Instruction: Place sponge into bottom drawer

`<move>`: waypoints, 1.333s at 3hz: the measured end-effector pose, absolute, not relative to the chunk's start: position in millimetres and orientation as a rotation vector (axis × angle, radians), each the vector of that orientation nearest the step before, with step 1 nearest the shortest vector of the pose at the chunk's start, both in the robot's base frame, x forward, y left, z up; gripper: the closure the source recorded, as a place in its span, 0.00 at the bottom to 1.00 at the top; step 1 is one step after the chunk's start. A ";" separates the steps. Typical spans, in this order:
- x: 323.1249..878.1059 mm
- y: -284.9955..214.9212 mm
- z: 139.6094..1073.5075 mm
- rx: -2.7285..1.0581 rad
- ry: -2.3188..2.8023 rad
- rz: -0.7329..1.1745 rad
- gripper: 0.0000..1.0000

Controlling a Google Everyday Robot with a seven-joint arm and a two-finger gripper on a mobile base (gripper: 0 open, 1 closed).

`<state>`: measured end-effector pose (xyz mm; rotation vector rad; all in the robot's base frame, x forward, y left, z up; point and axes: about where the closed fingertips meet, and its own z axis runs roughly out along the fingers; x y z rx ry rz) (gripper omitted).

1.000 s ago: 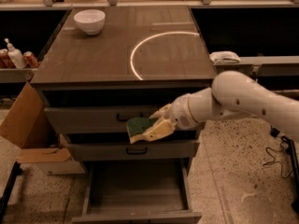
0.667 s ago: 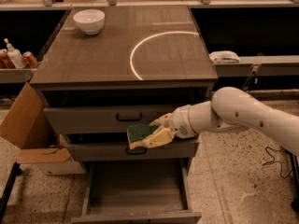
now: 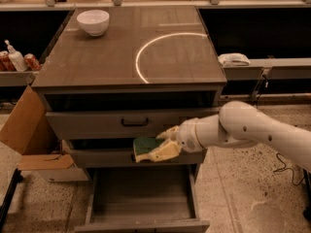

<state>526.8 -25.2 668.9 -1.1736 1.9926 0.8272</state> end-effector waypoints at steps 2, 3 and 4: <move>504.5 -41.8 605.5 -1.048 2.057 0.881 1.00; 504.4 -42.1 602.3 -1.047 2.059 0.883 1.00; 503.2 -46.6 572.0 -1.027 2.077 0.898 1.00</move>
Offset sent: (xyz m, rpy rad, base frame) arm -0.0327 -0.0342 -0.1014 0.0747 0.1147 -0.1390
